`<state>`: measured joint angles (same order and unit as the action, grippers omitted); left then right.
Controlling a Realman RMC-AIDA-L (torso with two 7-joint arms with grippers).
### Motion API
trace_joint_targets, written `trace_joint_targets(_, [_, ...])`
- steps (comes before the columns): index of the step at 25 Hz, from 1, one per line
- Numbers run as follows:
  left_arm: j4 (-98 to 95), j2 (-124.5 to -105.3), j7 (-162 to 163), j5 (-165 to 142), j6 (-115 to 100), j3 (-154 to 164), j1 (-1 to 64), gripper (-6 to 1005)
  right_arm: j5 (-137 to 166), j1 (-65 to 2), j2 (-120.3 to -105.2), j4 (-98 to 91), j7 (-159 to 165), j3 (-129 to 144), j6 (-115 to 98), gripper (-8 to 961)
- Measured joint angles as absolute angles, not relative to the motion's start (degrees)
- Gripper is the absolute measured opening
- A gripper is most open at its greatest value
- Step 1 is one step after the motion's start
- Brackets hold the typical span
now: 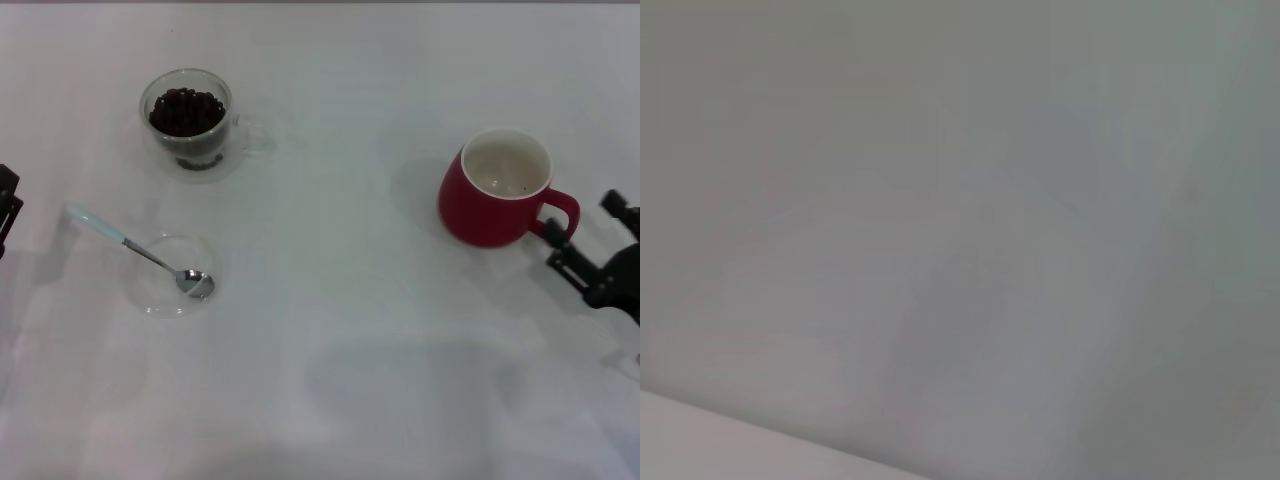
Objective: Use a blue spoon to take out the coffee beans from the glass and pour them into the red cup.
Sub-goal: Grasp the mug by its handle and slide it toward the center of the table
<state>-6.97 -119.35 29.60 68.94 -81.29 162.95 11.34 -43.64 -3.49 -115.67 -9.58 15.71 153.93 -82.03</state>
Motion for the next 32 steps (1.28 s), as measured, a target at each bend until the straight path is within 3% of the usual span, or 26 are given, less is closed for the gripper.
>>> trace_joint_targets(27, [-6.8,-119.27,29.6,69.5,-81.2,162.9,10.4,835,-43.3,-9.0,-115.42,-9.8,15.7,146.6,-69.8,820])
trace_joint_targets(32, [-6.7,-119.27,29.6,69.6,-81.2,162.9,10.5,836,-43.3,-9.1,-115.46,-11.0,15.9,146.1,-69.7,580])
